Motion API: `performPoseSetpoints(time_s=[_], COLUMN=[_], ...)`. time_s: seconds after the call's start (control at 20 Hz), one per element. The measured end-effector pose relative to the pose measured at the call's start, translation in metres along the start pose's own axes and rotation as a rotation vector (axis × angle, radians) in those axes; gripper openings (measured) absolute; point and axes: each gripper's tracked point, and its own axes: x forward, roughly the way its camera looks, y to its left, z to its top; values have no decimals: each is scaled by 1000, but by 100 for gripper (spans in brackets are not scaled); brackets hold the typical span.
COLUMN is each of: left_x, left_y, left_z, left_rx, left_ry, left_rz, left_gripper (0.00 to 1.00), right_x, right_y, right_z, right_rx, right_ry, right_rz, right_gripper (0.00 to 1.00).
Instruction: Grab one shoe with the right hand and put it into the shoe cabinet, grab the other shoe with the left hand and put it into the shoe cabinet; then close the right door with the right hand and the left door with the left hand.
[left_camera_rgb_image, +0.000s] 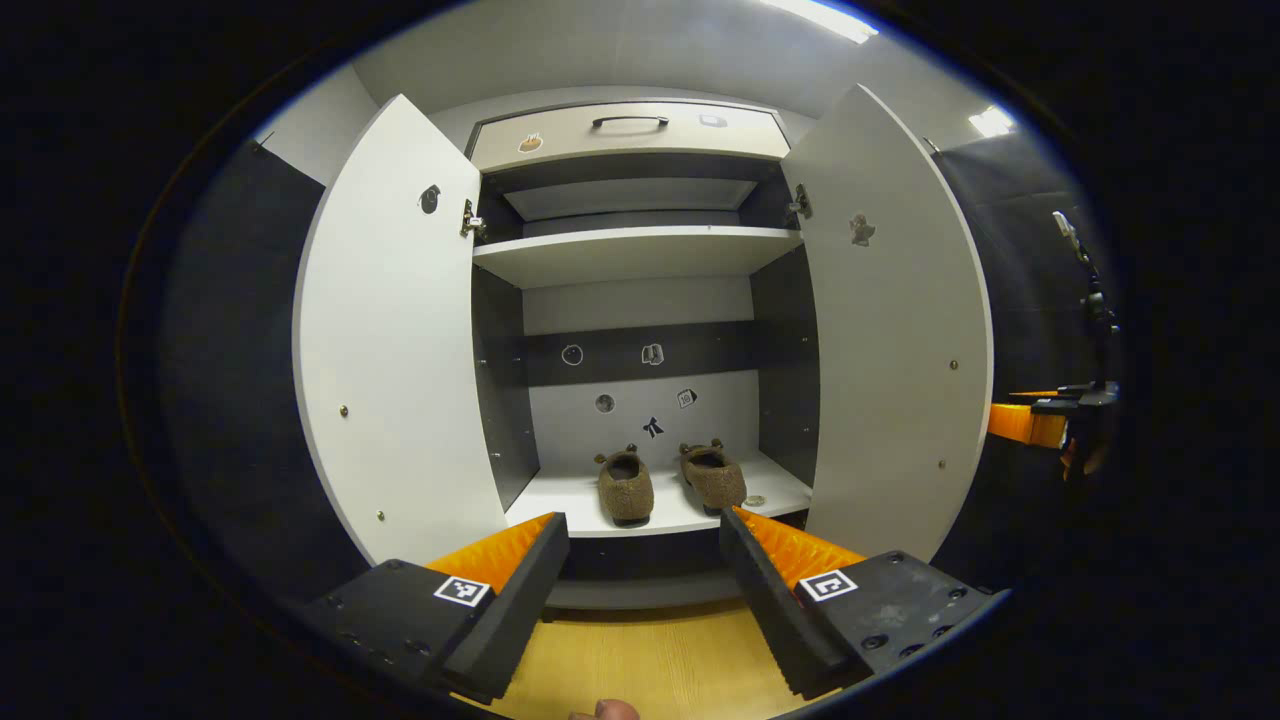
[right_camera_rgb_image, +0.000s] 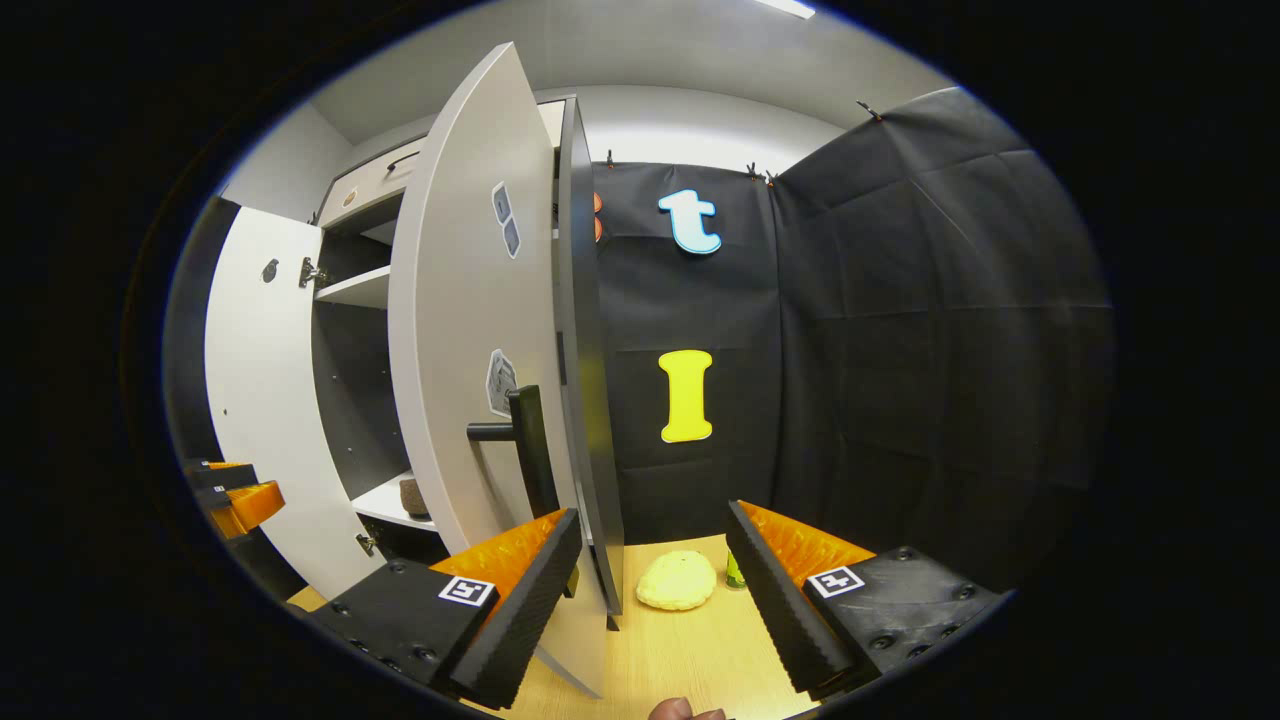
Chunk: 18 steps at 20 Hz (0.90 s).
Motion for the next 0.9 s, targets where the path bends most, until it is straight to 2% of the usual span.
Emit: performPoseSetpoints(time_s=[0.3,0.7,0.9], left_x=[-15,-33,-43], left_y=[31,65,80], left_z=[-9,-17,-22], left_rx=[-20,-32,-27], left_ry=[4,7,15], left_rz=[-10,-6,7], left_gripper=[96,96,96], right_x=[-5,-8,-2], right_y=[12,89,121], right_z=[-4,-15,-21], right_rx=[12,11,50], right_ry=[-4,9,25], right_rz=[-56,19,48], right_gripper=[98,98,98])
